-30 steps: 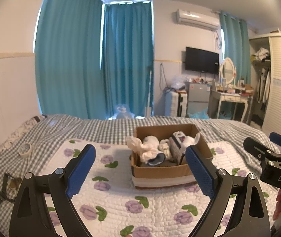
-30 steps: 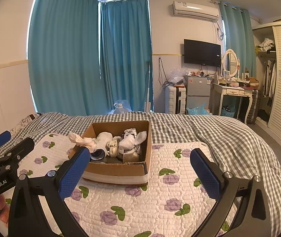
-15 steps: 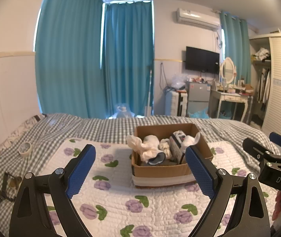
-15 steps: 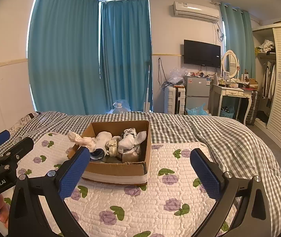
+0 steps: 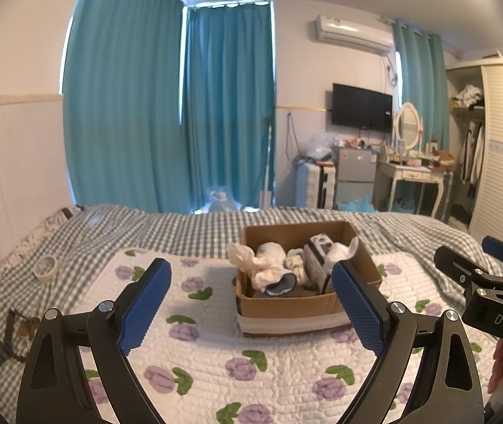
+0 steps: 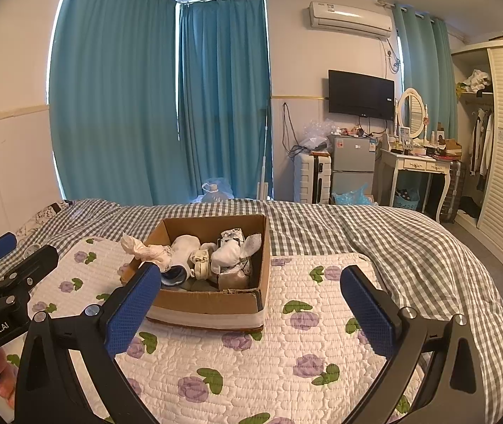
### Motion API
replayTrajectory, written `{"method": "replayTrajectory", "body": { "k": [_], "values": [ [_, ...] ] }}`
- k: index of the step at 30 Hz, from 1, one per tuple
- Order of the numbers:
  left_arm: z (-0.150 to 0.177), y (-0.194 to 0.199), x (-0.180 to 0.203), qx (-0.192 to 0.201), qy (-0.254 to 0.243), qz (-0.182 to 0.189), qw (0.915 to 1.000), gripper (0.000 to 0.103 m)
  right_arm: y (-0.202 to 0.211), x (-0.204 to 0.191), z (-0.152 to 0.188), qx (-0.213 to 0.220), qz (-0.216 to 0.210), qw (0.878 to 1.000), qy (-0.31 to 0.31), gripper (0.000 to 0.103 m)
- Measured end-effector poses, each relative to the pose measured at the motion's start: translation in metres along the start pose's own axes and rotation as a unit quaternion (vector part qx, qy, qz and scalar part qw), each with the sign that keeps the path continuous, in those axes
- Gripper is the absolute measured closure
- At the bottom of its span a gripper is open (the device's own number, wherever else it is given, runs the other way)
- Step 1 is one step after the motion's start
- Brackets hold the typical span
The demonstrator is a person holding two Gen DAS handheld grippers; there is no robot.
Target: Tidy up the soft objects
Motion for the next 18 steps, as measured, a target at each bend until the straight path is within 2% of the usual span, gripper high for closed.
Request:
{"method": "replayTrajectory", "body": {
  "k": [18],
  "values": [
    [0.0009, -0.0031, -0.0002, -0.006, -0.003, -0.002, 1.0000, 0.009, 0.0003, -0.0006, 0.0027, -0.002, 0.000, 1.000, -0.001, 0.001]
  ]
}}
Point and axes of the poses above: each gripper's, at about its wrist camera, not at the fingertips, and y roughly against the way its jaws point, x to its right, z to its underside, the point moved 9 cm from there along -y, roughly the way its jaws point, and after that the axes turned 6 degrees about -z, right-handed, at the moved point
